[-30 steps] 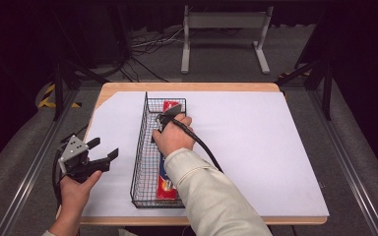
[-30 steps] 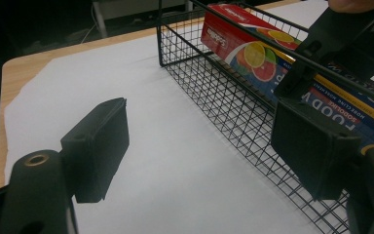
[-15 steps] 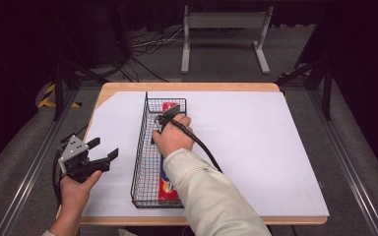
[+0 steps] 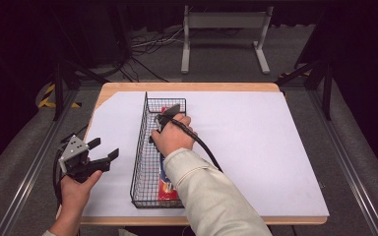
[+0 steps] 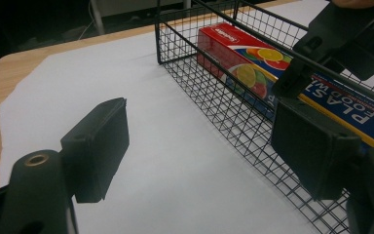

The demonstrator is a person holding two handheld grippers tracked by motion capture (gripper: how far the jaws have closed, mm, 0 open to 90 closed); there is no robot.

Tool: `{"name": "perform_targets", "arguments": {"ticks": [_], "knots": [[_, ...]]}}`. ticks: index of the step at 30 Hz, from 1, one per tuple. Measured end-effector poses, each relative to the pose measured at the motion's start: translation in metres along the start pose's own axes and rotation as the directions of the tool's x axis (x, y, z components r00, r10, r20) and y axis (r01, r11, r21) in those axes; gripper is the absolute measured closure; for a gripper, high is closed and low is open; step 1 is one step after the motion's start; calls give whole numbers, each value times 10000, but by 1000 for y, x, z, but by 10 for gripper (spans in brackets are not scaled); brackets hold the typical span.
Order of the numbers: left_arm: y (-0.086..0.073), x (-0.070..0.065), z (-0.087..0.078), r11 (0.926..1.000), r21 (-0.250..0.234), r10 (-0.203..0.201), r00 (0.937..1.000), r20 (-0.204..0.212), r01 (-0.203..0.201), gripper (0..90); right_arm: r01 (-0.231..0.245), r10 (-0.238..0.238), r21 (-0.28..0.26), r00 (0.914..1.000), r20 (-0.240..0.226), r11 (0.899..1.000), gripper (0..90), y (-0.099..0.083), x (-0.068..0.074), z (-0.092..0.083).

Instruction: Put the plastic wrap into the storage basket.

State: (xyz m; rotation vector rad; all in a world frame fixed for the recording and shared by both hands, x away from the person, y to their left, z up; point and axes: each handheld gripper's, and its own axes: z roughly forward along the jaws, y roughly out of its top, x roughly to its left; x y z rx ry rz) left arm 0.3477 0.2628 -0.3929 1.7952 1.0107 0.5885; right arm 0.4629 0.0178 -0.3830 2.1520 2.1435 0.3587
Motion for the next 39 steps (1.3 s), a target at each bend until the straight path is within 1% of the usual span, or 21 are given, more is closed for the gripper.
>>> {"name": "perform_targets", "arguments": {"ticks": [2, 5, 7, 9, 11, 14, 17, 18, 19, 20, 25, 28, 29, 33, 34, 37, 38, 39], "knots": [[0, 0, 0, 10000, -4, 8, 10000, -16, -8, 225, 23, -24, -187, 10000, -79, 9998, 291, 1, -1, -3], [0, 0, 0, 10000, -7, 4, 10000, -45, -4, 225, 12, -16, -299, 9999, -113, 9996, 285, 1, -2, -5], [-1, 0, 0, 10000, 20, 13, 10000, -47, -13, 225, 19, -29, -419, 9997, -253, 9991, 257, 2, -1, -8], [-1, 0, 0, 10000, 52, -6, 10000, -23, 6, 225, -27, 2, -693, 9993, -361, 9976, 257, 3, 0, -13], [-1, 0, -1, 10000, 32, 10, 10000, -35, -10, 225, 24, -60, -986, 9993, -360, 9951, 260, 4, 0, -17], [-1, 0, -1, 10000, -27, -15, 10000, -38, 15, 225, 114, -177, -1513, 9990, -402, 9884, 260, 5, -1, -24], [-1, 0, 0, 10000, 47, -14, 10000, -41, 15, 225, 179, -273, -1866, 9985, -480, 9823, 260, 7, -6, -29], [-1, 0, 0, 10000, 63, -12, 10000, -29, 13, 225, 262, -369, -2031, 9981, -490, 9788, 260, 8, -8, -30], [-2, 0, 1, 10000, 65, -5, 10000, -24, 5, 225, 346, -478, -2354, 9976, -506, 9713, 260, 8, -9, -31], [-1, -1, 1, 10000, 77, 13, 10000, -14, -12, 225, 310, -479, -2477, 9969, -622, 9683, 260, 8, -10, -33], [-1, -2, 3, 9999, 102, 64, 10000, -14, -63, 225, 324, -700, -2867, 9901, -1220, 9575, 260, 5, -15, -43], [-1, -2, 3, 9999, 133, 100, 9999, 3, -100, 225, 380, -828, -2983, 9868, -1391, 9537, 260, 3, -18, -50], [-1, -2, 3, 9999, 119, 46, 10000, 19, -46, 225, 416, -913, -3082, 9846, -1489, 9504, 260, 2, -19, -54], [-1, -2, 4, 9999, 138, 66, 10000, 30, -66, 225, 726, -1325, -3348, 9782, -1598, 9395, 255, -4, -23, -65], [-1, -2, 4, 9999, 149, 43, 10000, 55, -44, 225, 755, -1365, -3375, 9775, -1608, 9383, 255, -6, -24, -66], [-1, -2, 5, 9999, 142, 67, 10000, 43, -67, 225, 952, -1637, -3508, 9716, -1711, 9316, 246, -11, -31, -73], [0, -2, 5, 9999, 144, 53, 10000, 55, -53, 225, 952, -1637, -3508, 9716, -1711, 9316, 246, -11, -31, -73], [0, -2, 6, 9998, 166, 52, 10000, 55, -53, 225, 1017, -1719, -3569, 9702, -1709, 9286, 242, -12, -39, -77]]}}
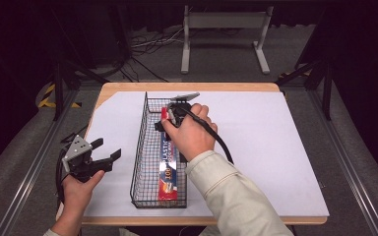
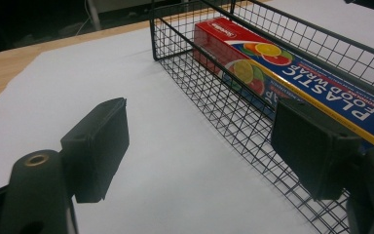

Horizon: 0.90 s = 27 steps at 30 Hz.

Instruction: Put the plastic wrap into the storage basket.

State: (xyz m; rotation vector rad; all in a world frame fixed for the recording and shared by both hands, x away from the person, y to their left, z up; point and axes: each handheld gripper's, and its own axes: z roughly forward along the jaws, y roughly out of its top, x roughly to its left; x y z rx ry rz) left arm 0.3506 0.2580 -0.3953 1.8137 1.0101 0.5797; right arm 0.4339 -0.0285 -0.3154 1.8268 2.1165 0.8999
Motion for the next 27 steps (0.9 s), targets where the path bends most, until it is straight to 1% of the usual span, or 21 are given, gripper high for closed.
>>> {"name": "perform_targets", "arguments": {"ticks": [1, 3, 4, 5, 6, 8, 10, 11, 12, 13, 14, 16, 17, 18, 19, 21, 22, 23, 24, 26, 27], "knots": [[0, 0, 0, 10000, 6, 4, 10000, 8, -4, 225, 0, 0, 0, 10000, 0, 10000, 242, 0, 0, 0], [0, 0, 1, 10000, 71, -6, 10000, 48, 5, 224, 132, -132, -49, 9999, 10, 9999, 231, -1, -6, -4], [0, 0, 2, 9999, 111, 34, 9999, 103, -35, 224, 512, -511, -84, 9986, 127, 9987, 227, -4, -14, -8], [0, 0, 2, 9999, 111, 34, 9999, 103, -35, 223, 512, -511, -84, 9986, 127, 9987, 227, -4, -14, -8], [-1, 1, 3, 9999, 134, 31, 9999, 98, -32, 223, 675, -674, -120, 9977, 104, 9976, 212, -6, -17, -10], [-2, 1, 4, 9998, 190, 7, 9999, 111, -9, 222, 921, -920, -254, 9957, 56, 9954, 205, -10, -26, -16], [-4, 2, 5, 9995, 310, 6, 9999, 119, -10, 221, 1028, -1029, -309, 9947, -17, 9942, 203, -12, -33, -22], [-5, 2, 6, 9995, 331, -13, 9999, 126, 9, 221, 1136, -1141, -336, 9934, -111, 9930, 201, -14, -40, -26], [-6, 2, 7, 9993, 374, -25, 9999, 136, 20, 221, 1333, -1340, -393, 9909, -137, 9903, 194, -17, -51, -32], [-6, 2, 7, 9993, 374, -25, 9999, 136, 20, 222, 1333, -1340, -393, 9909, -137, 9903, 194, -17, -51, -32], [-7, 3, 7, 9992, 393, -21, 9999, 144, 16, 222, 1442, -1451, -465, 9893, -178, 9885, 194, -17, -55, -34], [-7, 3, 8, 9992, 408, -2, 9999, 125, -3, 222, 1548, -1565, -601, 9874, -246, 9861, 191, -21, -72, -43], [-7, 3, 8, 9992, 408, -2, 9999, 125, -3, 221, 1548, -1565, -601, 9874, -246, 9861, 191, -21, -72, -43], [-8, 4, 8, 9991, 420, 2, 9999, 107, -6, 221, 1698, -1728, -714, 9842, -381, 9829, 189, -22, -80, -47], [-8, 5, 8, 9991, 422, -17, 9999, 113, 12, 221, 1673, -1712, -830, 9844, -415, 9824, 184, -24, -95, -55], [-9, 6, 9, 9992, 403, -10, 9999, 127, 4, 219, 1601, -1634, -847, 9859, -347, 9835, 188, -23, -111, -61], [-12, 9, 11, 9994, 330, 129, 9995, 280, -139, 216, 1747, -1779, -839, 9835, -334, 9810, 196, -21, -119, -63], [-12, 9, 11, 9994, 330, 129, 9995, 280, -139, 214, 1747, -1779, -839, 9835, -334, 9810, 196, -21, -119, -63], [-15, 10, 12, 9991, 336, 252, 9994, 232, -259, 213, 2091, -2120, -927, 9770, -224, 9735, 197, -19, -133, -67], [-16, 12, 13, 9988, 340, 336, 9993, 174, -342, 213, 2215, -2240, -1004, 9745, -140, 9700, 197, -19, -145, -73], [-16, 12, 13, 9988, 340, 336, 9993, 174, -342, 214, 2143, -2168, -1058, 9762, -118, 9710, 196, -20, -151, -76]]}}
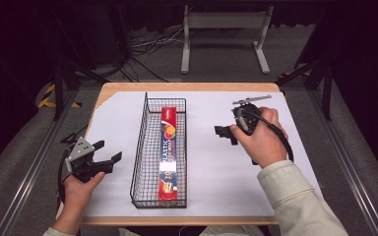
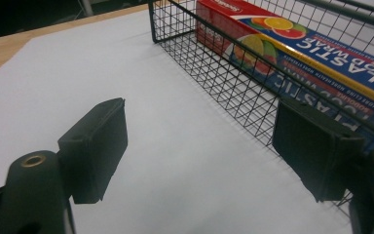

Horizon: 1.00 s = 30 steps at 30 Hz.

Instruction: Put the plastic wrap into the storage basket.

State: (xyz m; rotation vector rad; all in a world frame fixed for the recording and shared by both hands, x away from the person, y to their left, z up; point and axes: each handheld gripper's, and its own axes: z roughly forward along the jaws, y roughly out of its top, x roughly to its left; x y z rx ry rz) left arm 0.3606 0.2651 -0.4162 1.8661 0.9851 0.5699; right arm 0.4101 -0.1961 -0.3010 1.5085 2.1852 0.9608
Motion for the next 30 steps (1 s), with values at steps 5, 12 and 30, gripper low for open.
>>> {"name": "perform_targets", "arguments": {"ticks": [5, 12, 30], "knots": [[-4, 6, 4, 9998, 124, -162, 9999, -60, 163, 215, -139, 136, -126, 9997, -190, 9998, 195, -10, -26, -16], [-9, 11, 8, 9988, 342, -337, 9994, -105, 341, 214, -67, 60, -245, 9995, -309, 9997, 207, -33, -52, -27], [-29, 13, 18, 9959, 823, 382, 9992, -108, -372, 208, 788, -795, -765, 9968, -63, 9940, 272, -108, -112, 3]]}}
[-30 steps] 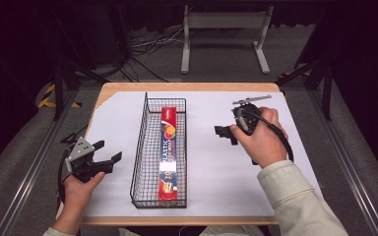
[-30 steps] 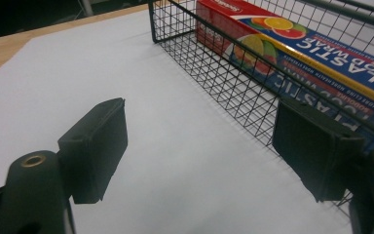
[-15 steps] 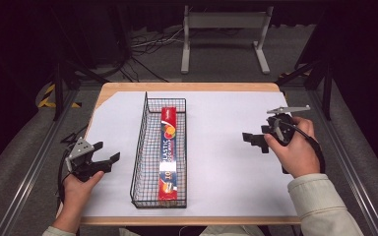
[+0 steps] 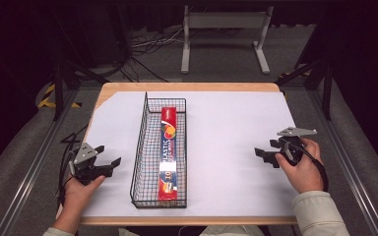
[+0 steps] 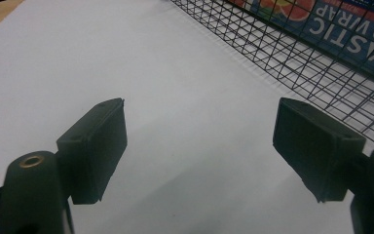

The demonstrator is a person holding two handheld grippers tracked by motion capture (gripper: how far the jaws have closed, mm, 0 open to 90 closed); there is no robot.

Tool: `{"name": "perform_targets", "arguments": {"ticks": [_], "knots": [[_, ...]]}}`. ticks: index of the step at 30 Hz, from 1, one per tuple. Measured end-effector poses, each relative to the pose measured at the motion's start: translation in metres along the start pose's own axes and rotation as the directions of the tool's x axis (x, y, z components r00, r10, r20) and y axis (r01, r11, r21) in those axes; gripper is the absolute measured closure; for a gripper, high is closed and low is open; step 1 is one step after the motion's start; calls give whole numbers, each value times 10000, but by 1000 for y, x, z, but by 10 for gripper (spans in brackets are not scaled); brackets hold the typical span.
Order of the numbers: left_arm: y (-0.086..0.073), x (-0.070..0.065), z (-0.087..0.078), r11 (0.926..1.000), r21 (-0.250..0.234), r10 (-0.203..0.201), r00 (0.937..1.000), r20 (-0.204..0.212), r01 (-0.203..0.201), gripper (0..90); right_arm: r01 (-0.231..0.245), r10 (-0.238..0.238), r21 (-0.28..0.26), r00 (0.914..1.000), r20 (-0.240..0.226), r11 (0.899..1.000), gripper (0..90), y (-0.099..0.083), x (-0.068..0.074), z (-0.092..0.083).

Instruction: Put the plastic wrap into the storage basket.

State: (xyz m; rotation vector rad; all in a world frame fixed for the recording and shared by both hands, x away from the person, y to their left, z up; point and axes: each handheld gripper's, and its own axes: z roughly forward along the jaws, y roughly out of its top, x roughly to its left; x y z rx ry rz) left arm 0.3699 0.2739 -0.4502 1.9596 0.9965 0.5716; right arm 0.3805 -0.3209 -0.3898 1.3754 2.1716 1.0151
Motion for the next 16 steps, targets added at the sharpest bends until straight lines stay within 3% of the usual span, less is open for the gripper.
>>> {"name": "perform_targets", "arguments": {"ticks": [6, 10, 16], "knots": [[-3, 2, 6, 9996, 272, -125, 9999, -35, 125, 204, 109, -115, 415, 9998, 151, 9991, 275, -29, -8, 9], [-3, -1, 5, 9998, 174, 58, 9999, -122, -56, 204, -56, 45, 728, 9999, 154, 9973, 288, -42, -12, 14], [-4, 0, 4, 9999, 39, -110, 9999, -64, 110, 196, 33, -50, 535, 9995, 315, 9986, 265, -47, -13, 15]]}}
